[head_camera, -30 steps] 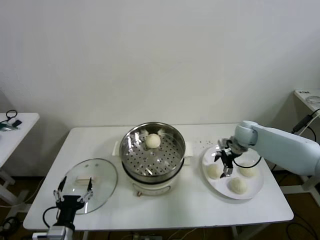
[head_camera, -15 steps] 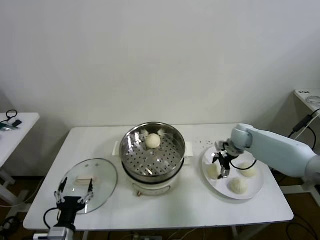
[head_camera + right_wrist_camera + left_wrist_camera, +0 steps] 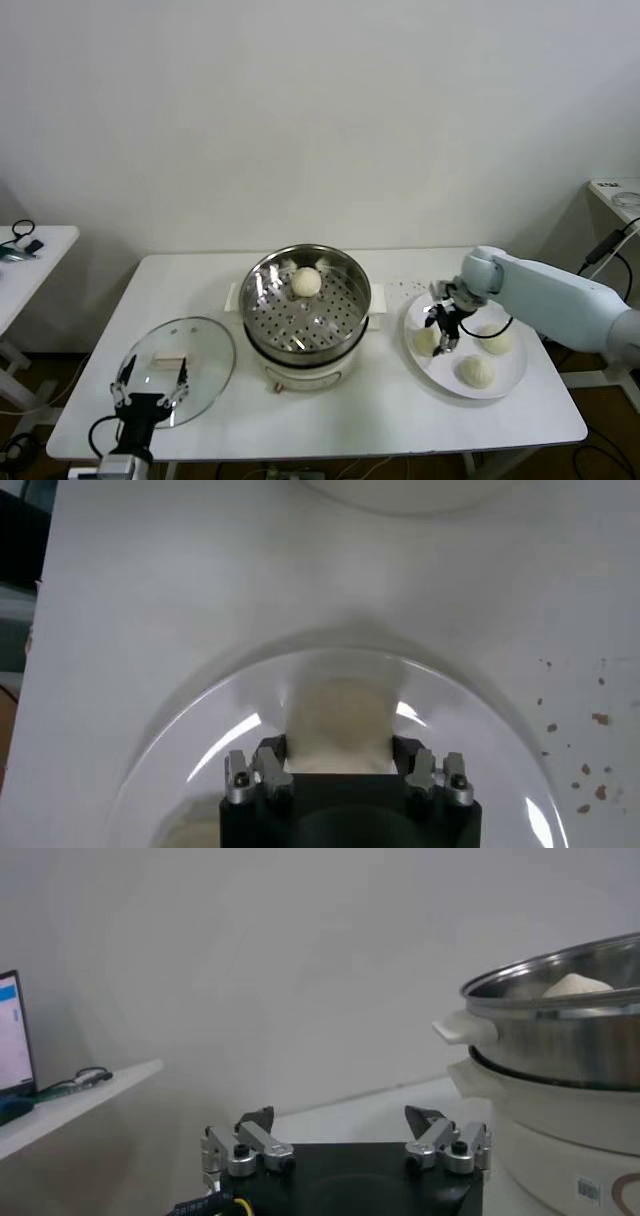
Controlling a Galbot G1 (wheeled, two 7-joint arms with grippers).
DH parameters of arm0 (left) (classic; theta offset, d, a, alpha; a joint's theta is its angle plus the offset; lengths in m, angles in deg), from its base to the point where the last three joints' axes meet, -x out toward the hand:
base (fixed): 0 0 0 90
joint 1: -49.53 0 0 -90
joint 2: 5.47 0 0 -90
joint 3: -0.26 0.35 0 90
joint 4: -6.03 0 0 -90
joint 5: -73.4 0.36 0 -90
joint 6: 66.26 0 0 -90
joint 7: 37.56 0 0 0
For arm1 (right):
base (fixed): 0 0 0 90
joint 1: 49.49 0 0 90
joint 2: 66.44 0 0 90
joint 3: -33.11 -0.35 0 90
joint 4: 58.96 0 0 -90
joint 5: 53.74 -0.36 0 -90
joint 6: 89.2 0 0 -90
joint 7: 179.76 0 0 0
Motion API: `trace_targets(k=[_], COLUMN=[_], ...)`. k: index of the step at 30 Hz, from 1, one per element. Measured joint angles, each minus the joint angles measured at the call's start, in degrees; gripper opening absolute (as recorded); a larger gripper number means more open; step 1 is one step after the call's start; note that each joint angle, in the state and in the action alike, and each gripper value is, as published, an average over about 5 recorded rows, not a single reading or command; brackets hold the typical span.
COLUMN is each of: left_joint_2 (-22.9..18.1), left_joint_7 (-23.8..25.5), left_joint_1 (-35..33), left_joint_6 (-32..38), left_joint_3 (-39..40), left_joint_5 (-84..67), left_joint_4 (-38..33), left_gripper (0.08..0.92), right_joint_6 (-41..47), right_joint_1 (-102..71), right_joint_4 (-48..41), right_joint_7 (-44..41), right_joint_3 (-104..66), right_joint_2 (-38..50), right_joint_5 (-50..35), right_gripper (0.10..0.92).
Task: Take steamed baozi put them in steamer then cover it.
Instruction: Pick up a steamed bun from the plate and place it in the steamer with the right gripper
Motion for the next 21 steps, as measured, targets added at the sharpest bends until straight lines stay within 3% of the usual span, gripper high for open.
trace_targets(k=[12, 21], left_joint_2=[0.4, 0.3], left_joint_7=[0.1, 0.3], left_joint_1=[-0.8, -0.7], left_joint_6=[0.1, 0.1], left_joint_3=[-0.5, 0.5], left_joint_5=[0.0, 0.4], left_joint_4=[-0.7, -1.6], left_gripper=[0.823, 0.823], right_joint_6=[-1.9, -1.8], right_joint_1=[14.5, 29.2], right_joint_4=[2.0, 3.3], right_joint_7=[-1.6, -1.6], right_joint_3=[8.8, 16.9], right_joint_2=[0.7, -3.7], right_joint_5=[-8.4, -18.4], right_gripper=[0.679, 0.685])
